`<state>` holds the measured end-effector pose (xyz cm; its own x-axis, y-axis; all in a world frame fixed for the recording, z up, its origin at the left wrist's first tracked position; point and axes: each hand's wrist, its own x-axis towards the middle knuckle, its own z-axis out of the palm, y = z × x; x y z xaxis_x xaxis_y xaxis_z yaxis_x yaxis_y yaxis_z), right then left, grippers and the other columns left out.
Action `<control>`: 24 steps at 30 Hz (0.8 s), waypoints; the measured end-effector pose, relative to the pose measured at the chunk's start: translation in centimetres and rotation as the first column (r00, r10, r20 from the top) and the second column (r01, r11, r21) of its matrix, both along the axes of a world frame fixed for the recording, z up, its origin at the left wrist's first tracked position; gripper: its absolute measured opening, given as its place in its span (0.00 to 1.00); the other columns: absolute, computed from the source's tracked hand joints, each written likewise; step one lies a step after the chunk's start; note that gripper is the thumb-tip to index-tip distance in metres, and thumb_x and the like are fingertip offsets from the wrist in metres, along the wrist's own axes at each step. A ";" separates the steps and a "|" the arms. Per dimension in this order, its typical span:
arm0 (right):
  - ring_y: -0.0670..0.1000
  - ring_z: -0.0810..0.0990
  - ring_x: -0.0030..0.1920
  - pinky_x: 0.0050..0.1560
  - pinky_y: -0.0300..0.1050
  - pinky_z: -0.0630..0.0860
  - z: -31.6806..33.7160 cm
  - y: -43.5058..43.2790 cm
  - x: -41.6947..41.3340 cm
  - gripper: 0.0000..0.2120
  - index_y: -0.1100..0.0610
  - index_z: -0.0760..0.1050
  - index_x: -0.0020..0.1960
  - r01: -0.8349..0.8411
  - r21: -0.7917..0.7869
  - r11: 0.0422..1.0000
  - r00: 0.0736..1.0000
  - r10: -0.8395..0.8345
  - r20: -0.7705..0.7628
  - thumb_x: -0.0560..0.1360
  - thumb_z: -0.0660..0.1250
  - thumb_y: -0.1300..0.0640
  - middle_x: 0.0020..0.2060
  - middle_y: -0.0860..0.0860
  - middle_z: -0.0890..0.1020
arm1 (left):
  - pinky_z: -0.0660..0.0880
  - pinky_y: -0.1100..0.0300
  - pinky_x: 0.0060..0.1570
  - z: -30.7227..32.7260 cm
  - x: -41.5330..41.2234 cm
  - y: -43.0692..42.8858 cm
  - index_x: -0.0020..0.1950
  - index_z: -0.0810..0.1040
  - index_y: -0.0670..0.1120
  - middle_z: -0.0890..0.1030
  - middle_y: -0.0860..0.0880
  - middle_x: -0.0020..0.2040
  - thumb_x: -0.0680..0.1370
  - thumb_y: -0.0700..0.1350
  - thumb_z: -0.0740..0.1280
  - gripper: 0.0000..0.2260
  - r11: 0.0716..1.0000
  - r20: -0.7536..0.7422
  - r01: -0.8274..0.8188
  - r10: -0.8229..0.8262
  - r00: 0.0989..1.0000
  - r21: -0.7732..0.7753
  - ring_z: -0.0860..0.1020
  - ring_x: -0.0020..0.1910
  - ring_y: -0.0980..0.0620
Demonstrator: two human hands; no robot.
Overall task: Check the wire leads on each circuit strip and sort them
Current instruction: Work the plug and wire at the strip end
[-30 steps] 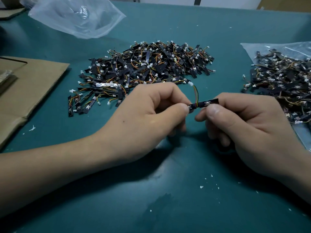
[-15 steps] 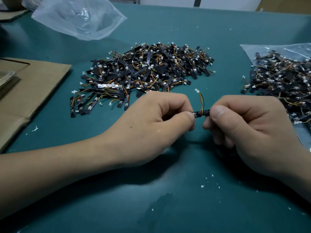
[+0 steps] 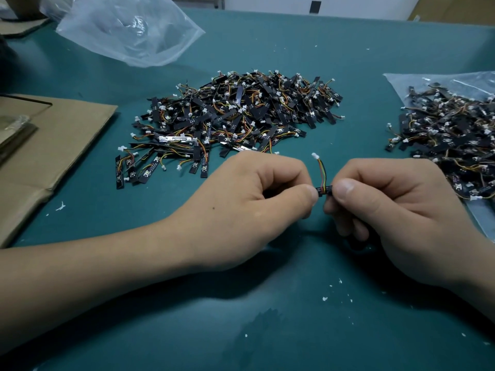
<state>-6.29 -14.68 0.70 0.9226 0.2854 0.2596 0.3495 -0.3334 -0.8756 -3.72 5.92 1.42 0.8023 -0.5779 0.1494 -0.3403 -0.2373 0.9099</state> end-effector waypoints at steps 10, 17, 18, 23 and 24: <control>0.45 0.75 0.25 0.28 0.37 0.71 0.2 0.0 0.0 0.13 0.53 0.80 0.41 -0.019 -0.029 0.999 1.000 0.019 -0.001 0.78 0.62 0.49 0.27 0.46 0.79 | 0.66 0.62 0.30 0.1 0.0 0.1 0.35 0.75 0.44 0.72 0.44 0.29 0.79 0.42 0.65 0.12 1.000 -0.007 0.010 -0.010 1.000 -0.009 0.67 0.29 0.56; 0.47 0.77 0.26 0.28 0.38 0.72 0.2 0.1 0.0 0.13 0.50 0.80 0.42 -0.031 -0.103 0.994 0.999 0.032 0.016 0.79 0.61 0.48 0.29 0.47 0.81 | 0.65 0.62 0.31 0.1 0.0 0.1 0.35 0.75 0.43 0.69 0.48 0.29 0.79 0.42 0.65 0.12 1.000 -0.003 -0.001 0.001 1.000 -0.016 0.66 0.30 0.57; 0.47 0.77 0.26 0.28 0.37 0.72 0.2 0.1 -0.1 0.13 0.50 0.80 0.42 -0.033 -0.103 0.994 0.999 0.035 0.016 0.79 0.61 0.48 0.29 0.47 0.81 | 0.65 0.61 0.31 0.1 0.0 0.1 0.36 0.75 0.43 0.70 0.46 0.29 0.79 0.42 0.65 0.12 1.000 -0.004 0.001 -0.001 1.000 -0.018 0.67 0.30 0.56; 0.47 0.77 0.26 0.28 0.38 0.72 0.2 0.0 0.0 0.13 0.50 0.80 0.42 -0.045 -0.112 0.993 0.999 0.048 0.022 0.79 0.61 0.48 0.29 0.47 0.81 | 0.64 0.62 0.31 0.1 0.0 0.1 0.35 0.75 0.43 0.69 0.48 0.29 0.79 0.42 0.65 0.12 1.000 -0.009 0.010 -0.010 1.000 -0.020 0.66 0.30 0.57; 0.47 0.77 0.26 0.29 0.38 0.72 0.2 0.0 0.0 0.13 0.50 0.80 0.42 -0.051 -0.110 0.993 0.998 0.053 0.020 0.79 0.61 0.48 0.29 0.47 0.81 | 0.65 0.61 0.30 0.1 0.0 0.1 0.35 0.75 0.43 0.69 0.46 0.29 0.79 0.42 0.65 0.12 1.000 -0.008 0.011 -0.011 1.000 -0.023 0.66 0.30 0.56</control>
